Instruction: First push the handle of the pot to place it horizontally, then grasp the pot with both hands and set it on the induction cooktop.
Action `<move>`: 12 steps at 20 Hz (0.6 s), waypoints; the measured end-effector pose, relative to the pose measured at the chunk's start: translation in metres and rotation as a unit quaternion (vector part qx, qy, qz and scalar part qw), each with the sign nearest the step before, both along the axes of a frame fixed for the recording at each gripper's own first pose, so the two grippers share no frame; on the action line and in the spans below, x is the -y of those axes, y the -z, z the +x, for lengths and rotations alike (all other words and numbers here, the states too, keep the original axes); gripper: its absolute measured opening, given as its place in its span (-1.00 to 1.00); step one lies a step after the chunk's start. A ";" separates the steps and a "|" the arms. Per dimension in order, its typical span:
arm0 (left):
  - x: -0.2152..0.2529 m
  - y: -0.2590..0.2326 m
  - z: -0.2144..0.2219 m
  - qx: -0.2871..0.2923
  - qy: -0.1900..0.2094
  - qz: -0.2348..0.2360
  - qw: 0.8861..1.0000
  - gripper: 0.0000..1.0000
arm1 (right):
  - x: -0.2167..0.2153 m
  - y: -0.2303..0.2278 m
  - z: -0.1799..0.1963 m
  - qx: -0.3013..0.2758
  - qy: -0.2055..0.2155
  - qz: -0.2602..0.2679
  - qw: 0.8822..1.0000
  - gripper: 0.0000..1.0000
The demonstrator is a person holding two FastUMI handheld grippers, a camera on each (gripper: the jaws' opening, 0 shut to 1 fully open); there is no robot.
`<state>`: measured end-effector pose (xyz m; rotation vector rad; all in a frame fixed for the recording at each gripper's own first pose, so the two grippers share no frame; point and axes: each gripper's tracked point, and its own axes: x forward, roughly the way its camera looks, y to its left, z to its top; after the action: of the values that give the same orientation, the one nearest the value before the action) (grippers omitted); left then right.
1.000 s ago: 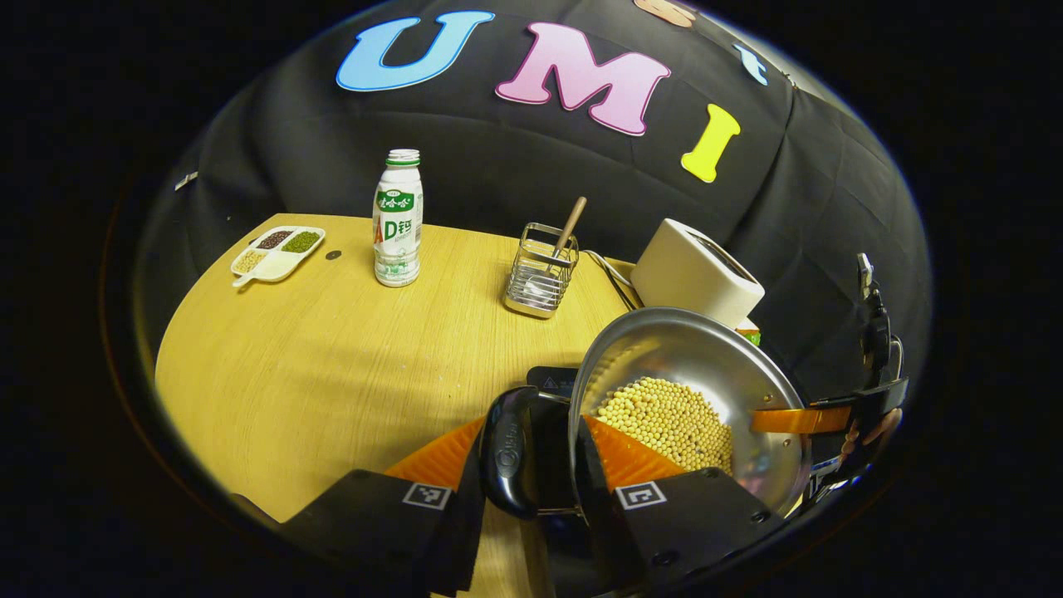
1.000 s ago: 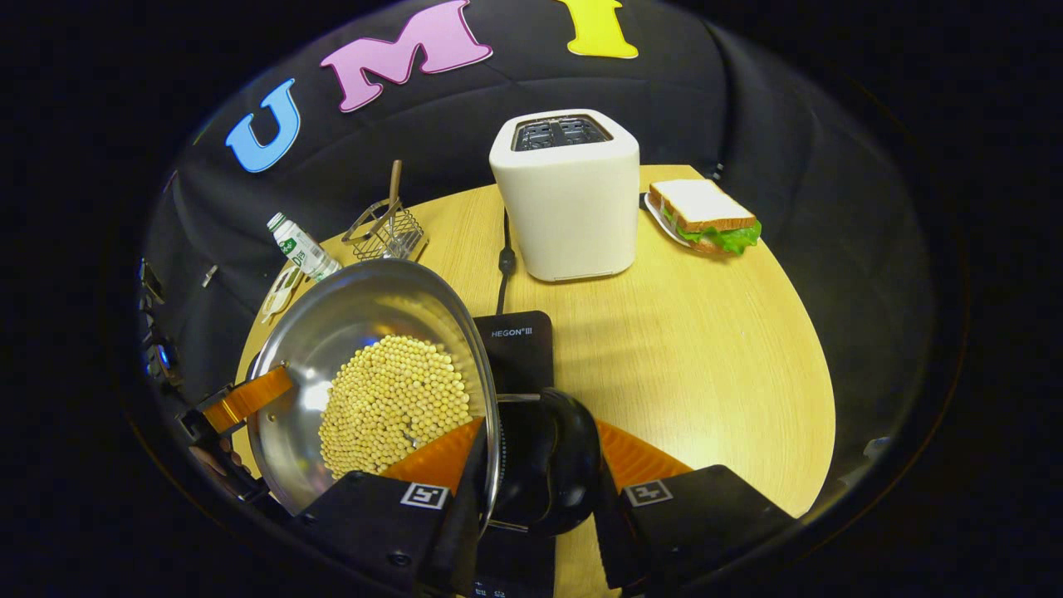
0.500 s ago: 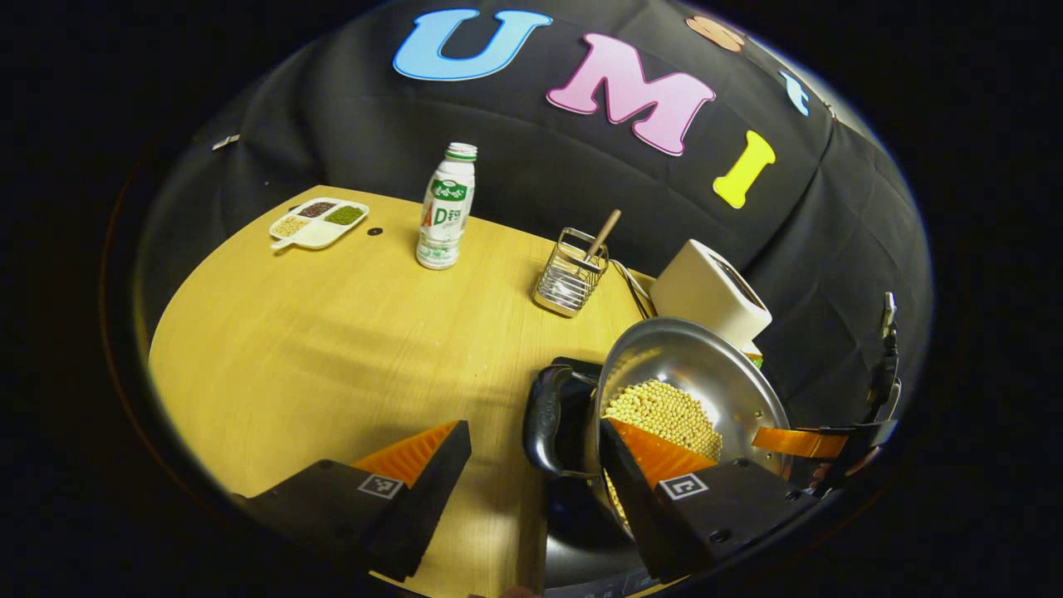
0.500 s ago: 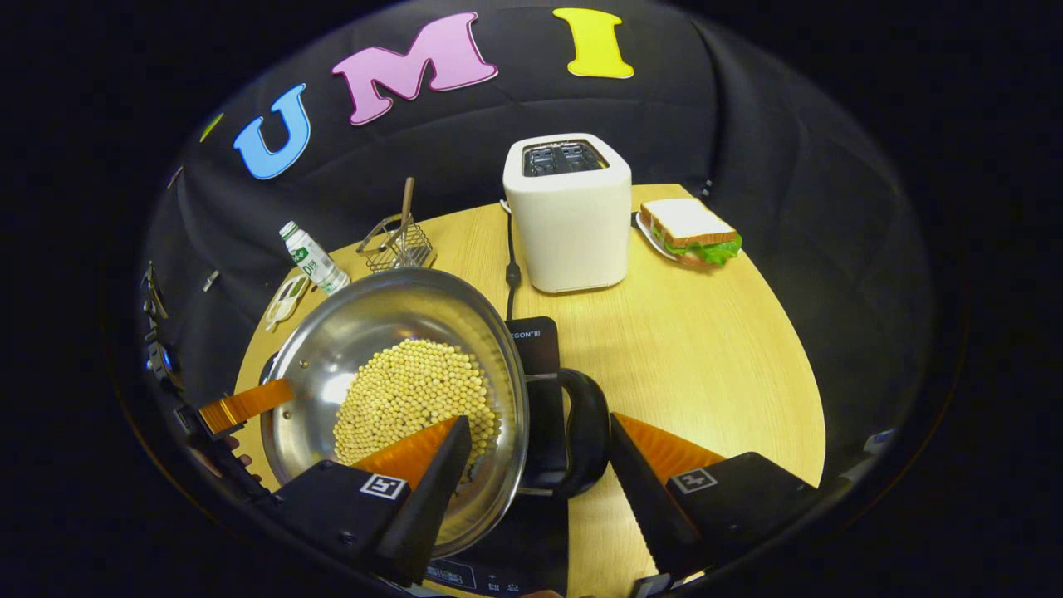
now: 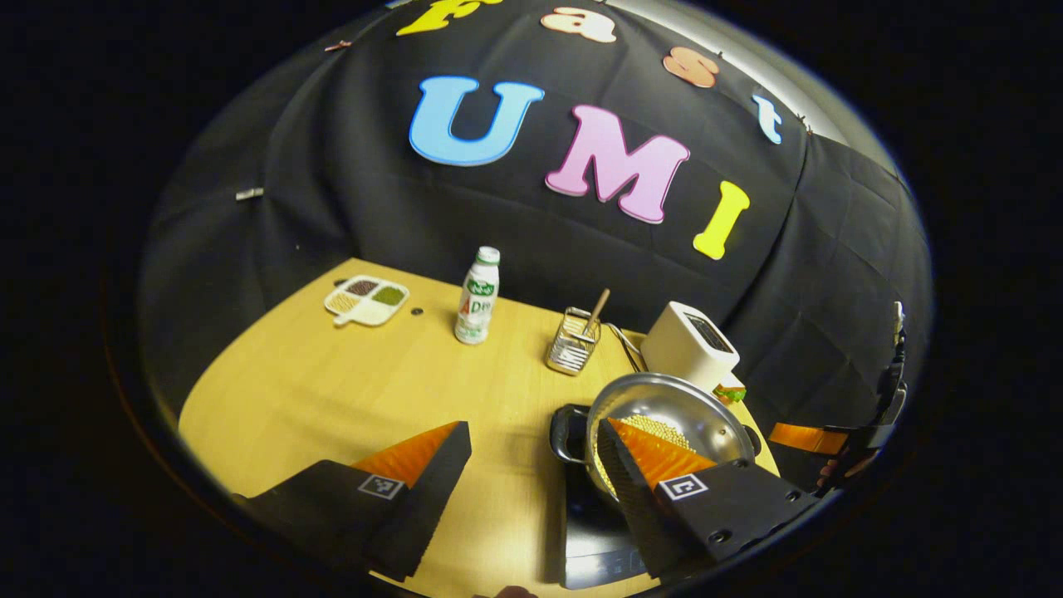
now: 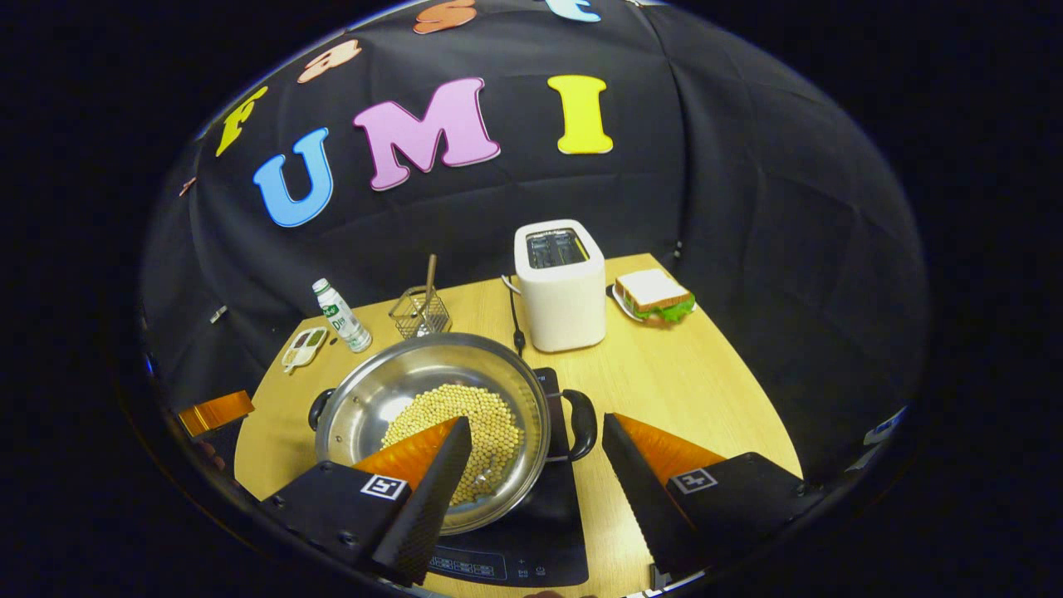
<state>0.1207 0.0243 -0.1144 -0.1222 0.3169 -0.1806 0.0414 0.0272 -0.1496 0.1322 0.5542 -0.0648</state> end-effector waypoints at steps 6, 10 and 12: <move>-0.037 -0.064 -0.051 0.084 -0.026 0.046 0.995 0.91 | -0.010 -0.078 -0.032 0.137 0.020 -0.075 0.988 0.97; -0.058 -0.090 -0.087 0.144 -0.072 0.079 0.984 0.90 | -0.031 -0.109 -0.056 0.182 0.009 -0.094 0.979 0.97; -0.058 -0.083 -0.110 0.157 -0.093 0.060 0.981 0.91 | -0.040 -0.111 -0.076 0.191 0.002 -0.101 0.976 0.96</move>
<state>0.0104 0.0827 -0.0310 -0.0026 0.0010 0.0058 -0.0341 0.0670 -0.0385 -0.0529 0.1608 -0.0957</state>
